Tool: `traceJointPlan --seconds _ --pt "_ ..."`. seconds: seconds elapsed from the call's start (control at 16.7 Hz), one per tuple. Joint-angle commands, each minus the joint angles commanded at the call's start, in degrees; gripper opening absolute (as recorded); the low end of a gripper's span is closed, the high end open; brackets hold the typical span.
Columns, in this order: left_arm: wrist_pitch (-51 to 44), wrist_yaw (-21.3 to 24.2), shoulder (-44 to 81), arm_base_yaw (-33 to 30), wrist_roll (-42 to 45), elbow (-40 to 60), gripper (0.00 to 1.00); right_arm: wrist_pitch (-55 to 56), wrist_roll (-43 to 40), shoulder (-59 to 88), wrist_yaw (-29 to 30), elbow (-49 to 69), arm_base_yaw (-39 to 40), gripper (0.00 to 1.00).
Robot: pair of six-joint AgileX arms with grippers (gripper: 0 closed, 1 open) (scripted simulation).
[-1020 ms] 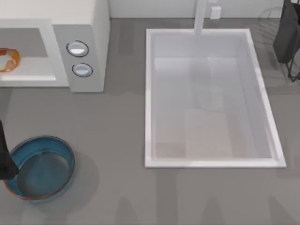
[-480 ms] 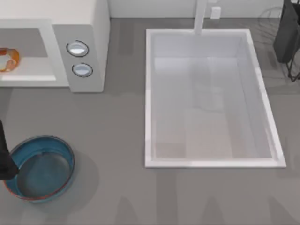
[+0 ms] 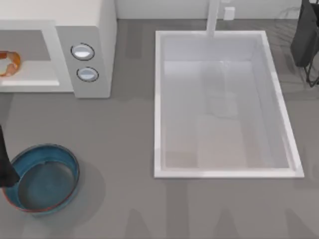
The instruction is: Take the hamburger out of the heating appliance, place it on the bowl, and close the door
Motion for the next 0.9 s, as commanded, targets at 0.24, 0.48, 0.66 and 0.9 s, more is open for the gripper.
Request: traceJointPlan --seconds 0.24,0.48,0.66,0.9 --pt "5.81 1.2 12.52 0.92 0.39 5.28 1.0 0.0 0.0 0.0 0.0 0.0 0.0 1.0" --pt "14.9 3.01 32.36 2.32 0.95 13.42 1.0 0.0 0.0 0.0 0.0 0.0 0.0 1.0" --pt "23.09 4.62 50.32 3.64 1.51 20.85 1.0 0.0 0.0 0.0 0.0 0.0 0.0 1.0" --pt "34.68 6.91 75.79 5.61 2.41 31.52 1.0 0.0 0.0 0.0 0.0 0.0 0.0 1.0"
